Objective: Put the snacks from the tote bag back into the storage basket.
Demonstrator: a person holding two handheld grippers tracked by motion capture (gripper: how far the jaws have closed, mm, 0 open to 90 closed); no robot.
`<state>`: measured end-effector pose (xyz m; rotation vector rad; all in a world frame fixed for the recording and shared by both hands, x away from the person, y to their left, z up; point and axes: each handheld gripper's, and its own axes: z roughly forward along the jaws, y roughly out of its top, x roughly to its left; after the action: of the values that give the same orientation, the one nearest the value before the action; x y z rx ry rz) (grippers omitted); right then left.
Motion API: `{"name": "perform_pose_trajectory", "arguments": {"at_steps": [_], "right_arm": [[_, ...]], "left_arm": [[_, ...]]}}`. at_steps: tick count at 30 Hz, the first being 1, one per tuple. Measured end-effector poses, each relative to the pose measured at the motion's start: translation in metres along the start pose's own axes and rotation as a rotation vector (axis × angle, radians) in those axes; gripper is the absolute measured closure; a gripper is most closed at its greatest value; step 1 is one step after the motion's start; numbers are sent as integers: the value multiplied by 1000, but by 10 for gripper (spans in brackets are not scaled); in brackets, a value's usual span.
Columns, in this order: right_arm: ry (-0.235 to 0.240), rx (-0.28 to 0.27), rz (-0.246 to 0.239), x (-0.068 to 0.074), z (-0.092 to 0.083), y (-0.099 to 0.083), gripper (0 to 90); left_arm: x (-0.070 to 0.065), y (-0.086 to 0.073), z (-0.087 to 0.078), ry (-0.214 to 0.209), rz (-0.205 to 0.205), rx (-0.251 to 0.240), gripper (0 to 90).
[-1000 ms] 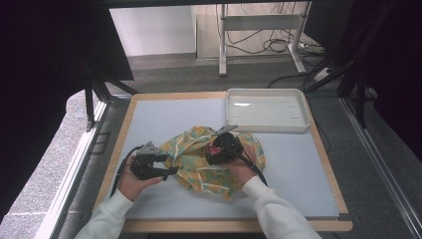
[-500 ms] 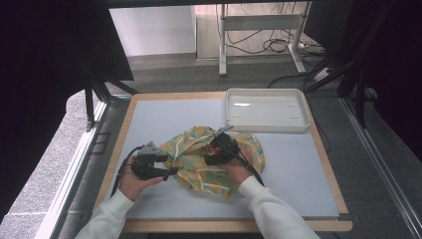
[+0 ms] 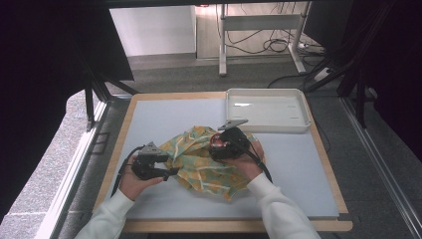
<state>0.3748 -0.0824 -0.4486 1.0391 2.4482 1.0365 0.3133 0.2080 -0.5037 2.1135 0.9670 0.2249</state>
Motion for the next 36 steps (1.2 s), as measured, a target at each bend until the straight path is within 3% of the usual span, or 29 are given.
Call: {"name": "perform_pose_trajectory", "arguments": {"at_steps": [14,36], "right_arm": [[61,-43,-23,-11,-17,5,231],[85,-92,-31,-25,-35,10,233]], "left_arm": [[1,0,1,0,-1,2,319],[1,0,0,3,-2,-1,318]]}}
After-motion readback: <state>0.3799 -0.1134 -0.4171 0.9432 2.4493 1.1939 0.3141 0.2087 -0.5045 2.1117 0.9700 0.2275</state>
